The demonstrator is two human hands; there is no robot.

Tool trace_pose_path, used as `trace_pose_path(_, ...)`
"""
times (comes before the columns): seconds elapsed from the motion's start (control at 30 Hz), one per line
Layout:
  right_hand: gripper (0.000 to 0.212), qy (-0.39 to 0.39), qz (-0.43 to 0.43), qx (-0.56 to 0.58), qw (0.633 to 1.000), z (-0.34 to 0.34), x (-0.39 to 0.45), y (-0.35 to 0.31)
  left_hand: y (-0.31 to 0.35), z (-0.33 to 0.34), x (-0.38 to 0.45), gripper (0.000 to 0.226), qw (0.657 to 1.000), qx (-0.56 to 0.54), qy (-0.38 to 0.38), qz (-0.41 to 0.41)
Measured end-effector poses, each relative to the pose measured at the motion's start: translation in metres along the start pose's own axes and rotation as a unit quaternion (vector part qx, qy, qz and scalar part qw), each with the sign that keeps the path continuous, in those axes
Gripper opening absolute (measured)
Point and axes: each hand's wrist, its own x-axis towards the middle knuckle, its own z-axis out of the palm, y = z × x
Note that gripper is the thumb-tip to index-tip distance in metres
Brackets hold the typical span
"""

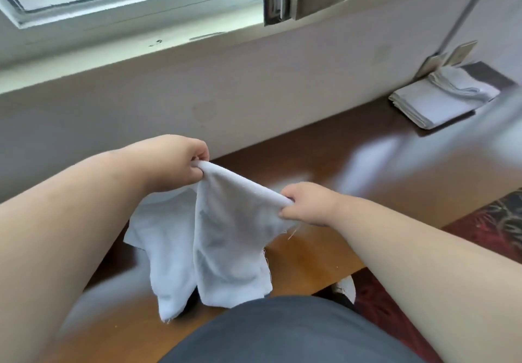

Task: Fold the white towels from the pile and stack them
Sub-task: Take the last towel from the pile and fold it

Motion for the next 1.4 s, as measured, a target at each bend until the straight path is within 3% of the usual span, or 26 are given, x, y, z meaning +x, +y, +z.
trace_pose_path(0.13, 0.007, 0.104, -0.023, 0.205, 0.973, -0.027, -0.015, 0.017, 0.022, -0.004, 0.014, 0.029, 0.998, 0.037, -0.049, -0.008)
trace_pose_path(0.23, 0.015, 0.113, -0.066, 0.316, 0.940, -0.050, -0.020, 0.016, 0.072, -0.006, 0.025, 0.066, 0.991, -0.087, -0.064, 0.075)
trace_pose_path(0.27, 0.015, 0.121, -0.077, 0.339, 0.930, -0.058, -0.020, 0.016, 0.092, -0.006, 0.031, 0.069, 0.985, -0.126, -0.050, 0.107)
trace_pose_path(0.33, 0.016, 0.155, -0.102, 0.391, 0.902, -0.070, -0.017, 0.016, 0.127, -0.007, 0.046, 0.051, 0.977, -0.148, -0.002, 0.152)
trace_pose_path(0.43, 0.034, 0.174, -0.113, 0.520, 0.829, -0.078, -0.009, 0.038, 0.158, -0.015, 0.071, 0.020, 0.979, -0.150, 0.045, 0.133)
trace_pose_path(0.47, 0.042, 0.158, -0.103, 0.528, 0.828, -0.077, -0.007, 0.053, 0.163, -0.017, 0.079, 0.019, 0.980, -0.154, 0.040, 0.123)
trace_pose_path(0.53, 0.052, 0.104, -0.049, 0.446, 0.888, -0.068, -0.005, 0.086, 0.171, -0.020, 0.095, 0.014, 0.981, -0.148, 0.031, 0.120)
trace_pose_path(0.6, 0.045, 0.041, 0.017, 0.263, 0.964, -0.050, -0.003, 0.122, 0.176, -0.021, 0.110, 0.007, 0.982, -0.150, 0.024, 0.115)
trace_pose_path(0.67, 0.029, 0.003, 0.067, 0.128, 0.990, -0.032, 0.000, 0.149, 0.180, -0.022, 0.124, 0.003, 0.981, -0.159, 0.004, 0.107)
trace_pose_path(0.8, 0.026, -0.001, 0.120, 0.242, 0.963, -0.026, 0.005, 0.184, 0.190, -0.023, 0.157, 0.007, 0.987, -0.143, 0.003, 0.075)
trace_pose_path(0.9, 0.024, 0.021, 0.149, 0.333, 0.931, -0.030, -0.002, 0.209, 0.210, -0.023, 0.191, 0.014, 0.997, -0.044, 0.049, 0.040)
trace_pose_path(1.07, 0.023, 0.056, 0.174, 0.459, 0.869, -0.036, -0.009, 0.251, 0.260, -0.003, 0.255, 0.019, 0.999, 0.044, 0.027, 0.012)
trace_pose_path(1.27, 0.044, 0.125, 0.240, 0.442, 0.855, -0.064, -0.004, 0.293, 0.305, 0.037, 0.316, 0.025, 0.999, 0.040, -0.001, -0.021)
trace_pose_path(1.33, 0.040, 0.168, 0.250, 0.418, 0.857, -0.074, 0.001, 0.307, 0.312, 0.049, 0.329, 0.028, 0.999, -0.018, -0.021, -0.039)
trace_pose_path(1.4, 0.033, 0.208, 0.254, 0.397, 0.857, -0.082, 0.007, 0.321, 0.314, 0.060, 0.336, 0.047, 0.993, -0.106, -0.043, -0.042)
